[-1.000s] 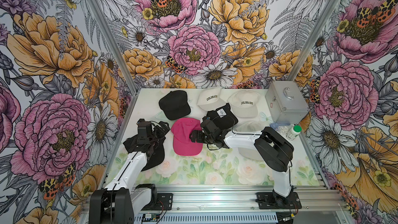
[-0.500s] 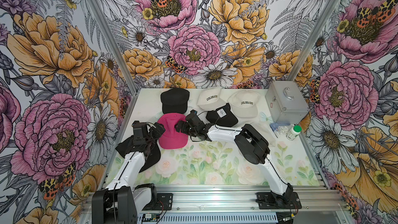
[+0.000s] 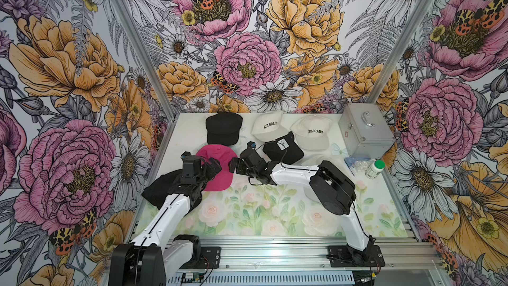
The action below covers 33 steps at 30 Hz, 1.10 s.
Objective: Stack the baseball caps by color
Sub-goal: Move the baseball cap to the center of the board.
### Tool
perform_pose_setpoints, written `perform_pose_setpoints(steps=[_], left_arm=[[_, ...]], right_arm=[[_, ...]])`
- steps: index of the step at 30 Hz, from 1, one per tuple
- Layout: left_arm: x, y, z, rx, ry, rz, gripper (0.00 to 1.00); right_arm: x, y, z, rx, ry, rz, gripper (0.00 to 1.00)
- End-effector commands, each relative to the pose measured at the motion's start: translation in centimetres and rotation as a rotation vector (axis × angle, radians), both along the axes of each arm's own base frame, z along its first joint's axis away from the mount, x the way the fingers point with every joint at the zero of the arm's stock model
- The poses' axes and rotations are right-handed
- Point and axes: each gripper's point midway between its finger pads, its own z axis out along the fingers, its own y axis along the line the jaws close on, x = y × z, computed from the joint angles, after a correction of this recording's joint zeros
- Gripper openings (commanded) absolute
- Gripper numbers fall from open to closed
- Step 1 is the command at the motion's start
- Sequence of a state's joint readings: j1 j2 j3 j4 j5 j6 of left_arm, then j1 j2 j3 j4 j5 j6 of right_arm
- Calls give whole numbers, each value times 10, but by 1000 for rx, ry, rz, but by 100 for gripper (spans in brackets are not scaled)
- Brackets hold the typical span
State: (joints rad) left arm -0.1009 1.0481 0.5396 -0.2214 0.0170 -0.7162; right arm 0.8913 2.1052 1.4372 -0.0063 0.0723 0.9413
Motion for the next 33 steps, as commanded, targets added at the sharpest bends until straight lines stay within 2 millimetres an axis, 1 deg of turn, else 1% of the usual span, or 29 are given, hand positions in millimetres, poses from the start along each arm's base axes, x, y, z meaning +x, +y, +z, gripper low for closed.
perform_pose_setpoints(steps=[1,3,5,6,7,9,11,12,13,15,17,19,21,23,26,27,28,29,31,33], left_arm=[[-3,17,2,51,0,90,99],[-4,28,2,55,4,125,99],[-4,40,5,54,-3,169,99],[-5,43,7,54,-9,184,99],[-5,45,10,54,-18,191,99],[-4,40,16,51,-36,182,99],[-3,27,22,66,-53,155,99],[-3,20,23,72,-55,137,99],[-2,11,24,75,-58,119,99],[0,-7,23,75,-52,78,99],[3,-19,24,93,-49,61,99],[7,-33,26,88,-48,37,99],[12,-47,30,71,-56,13,99],[19,-63,36,41,-60,-19,99],[28,-78,43,12,-65,-38,99],[31,-81,45,12,-70,-44,99],[34,-90,47,-3,-76,-79,99],[38,-94,47,-1,-85,-91,99],[42,-100,47,10,-85,-103,99],[45,-103,46,15,-78,-112,99]], right_arm=[[12,-26,41,-49,-175,35,99],[12,-40,45,-80,-215,61,99],[16,-61,51,-94,-257,57,99],[15,-68,56,-92,-284,63,99],[24,-89,60,-108,-314,46,99],[28,-116,66,-170,-358,62,99],[24,-135,67,-292,-406,147,99],[20,-141,66,-350,-421,195,99],[18,-151,65,-436,-451,233,99],[16,-168,64,-553,-500,292,99],[15,-181,67,-633,-558,360,97],[14,-189,68,-685,-602,440,94],[5,-189,59,-764,-657,598,93],[1,-193,46,-897,-716,769,91],[5,-204,36,-1019,-736,898,90],[5,-207,33,-1051,-746,940,90],[3,-211,27,-1088,-751,998,90],[2,-216,22,-1119,-754,1033,91],[4,-225,16,-1151,-761,1076,92],[11,-236,7,-1212,-757,1091,93]])
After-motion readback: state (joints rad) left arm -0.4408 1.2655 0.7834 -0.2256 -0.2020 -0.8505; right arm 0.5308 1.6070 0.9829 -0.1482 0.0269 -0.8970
